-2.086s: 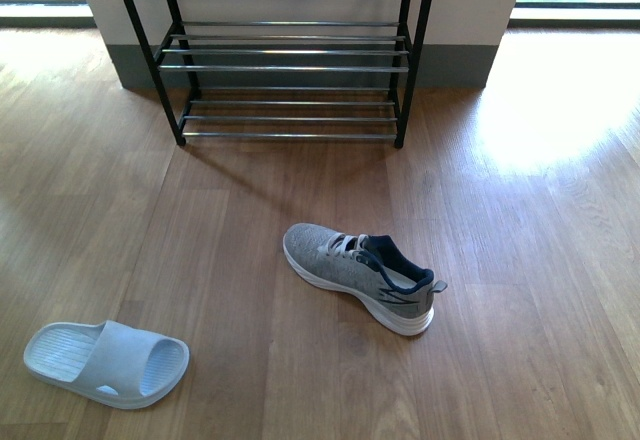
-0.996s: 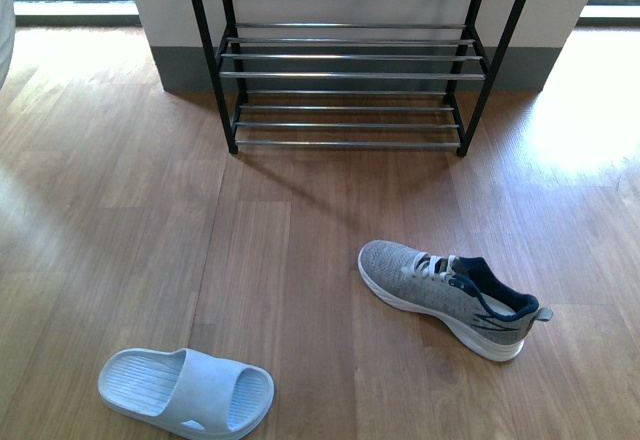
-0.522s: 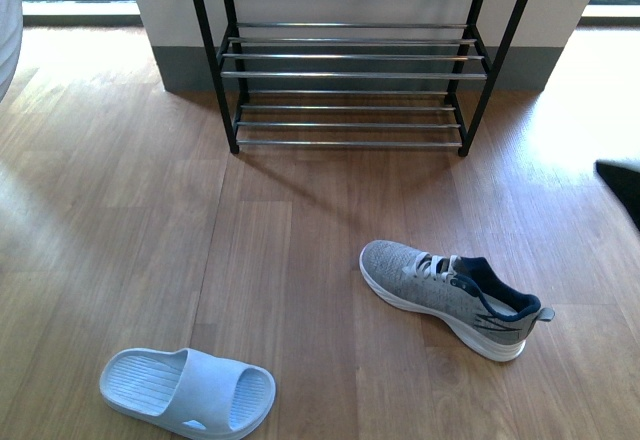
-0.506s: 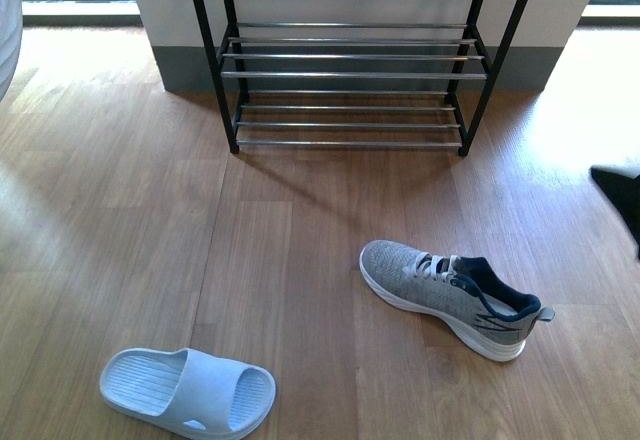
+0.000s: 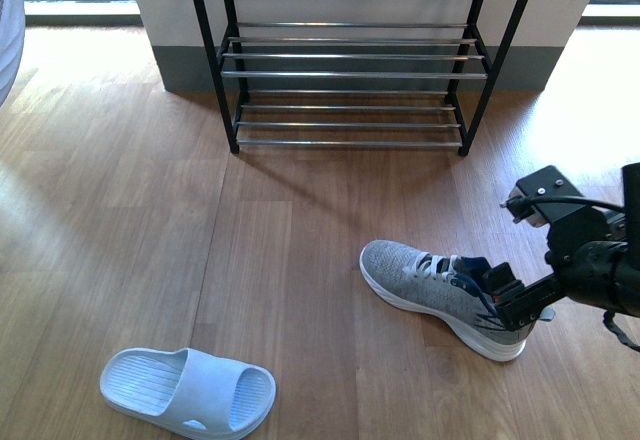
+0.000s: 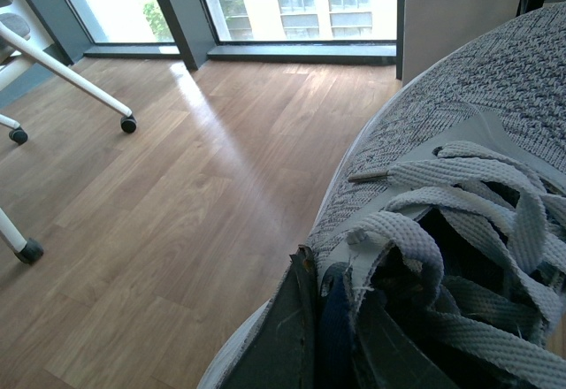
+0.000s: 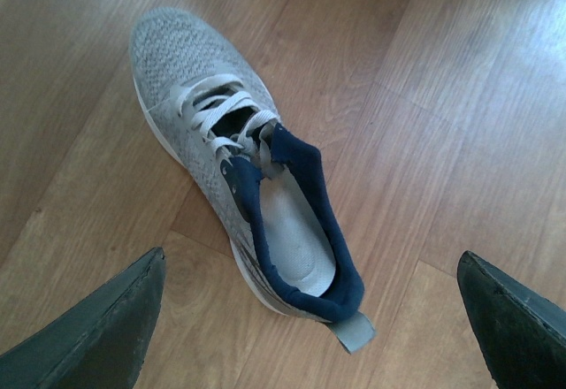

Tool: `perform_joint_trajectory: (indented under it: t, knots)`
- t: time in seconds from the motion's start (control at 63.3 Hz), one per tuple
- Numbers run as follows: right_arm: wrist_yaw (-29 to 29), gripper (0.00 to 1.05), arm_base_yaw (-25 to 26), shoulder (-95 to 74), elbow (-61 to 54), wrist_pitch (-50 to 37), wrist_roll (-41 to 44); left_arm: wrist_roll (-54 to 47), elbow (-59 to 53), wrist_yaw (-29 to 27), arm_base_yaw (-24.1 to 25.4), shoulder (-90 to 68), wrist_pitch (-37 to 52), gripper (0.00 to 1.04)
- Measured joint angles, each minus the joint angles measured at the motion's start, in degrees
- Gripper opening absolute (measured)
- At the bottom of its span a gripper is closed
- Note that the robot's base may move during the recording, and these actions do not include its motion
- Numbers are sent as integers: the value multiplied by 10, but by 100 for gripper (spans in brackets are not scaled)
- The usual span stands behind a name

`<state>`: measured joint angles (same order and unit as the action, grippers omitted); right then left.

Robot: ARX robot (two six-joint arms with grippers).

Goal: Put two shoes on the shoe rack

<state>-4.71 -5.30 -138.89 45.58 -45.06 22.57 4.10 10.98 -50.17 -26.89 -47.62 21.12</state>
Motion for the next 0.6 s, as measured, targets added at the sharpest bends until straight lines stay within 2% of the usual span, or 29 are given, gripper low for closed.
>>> perform_joint_trajectory:
  t: [0.3,0.601]
  knots:
    - [0,96,-27,-120,101,38,12,0,0,0,0,0,0,2]
    - [-8,96,-38,-165,168,82,16,0,0,0,0,0,0,2]
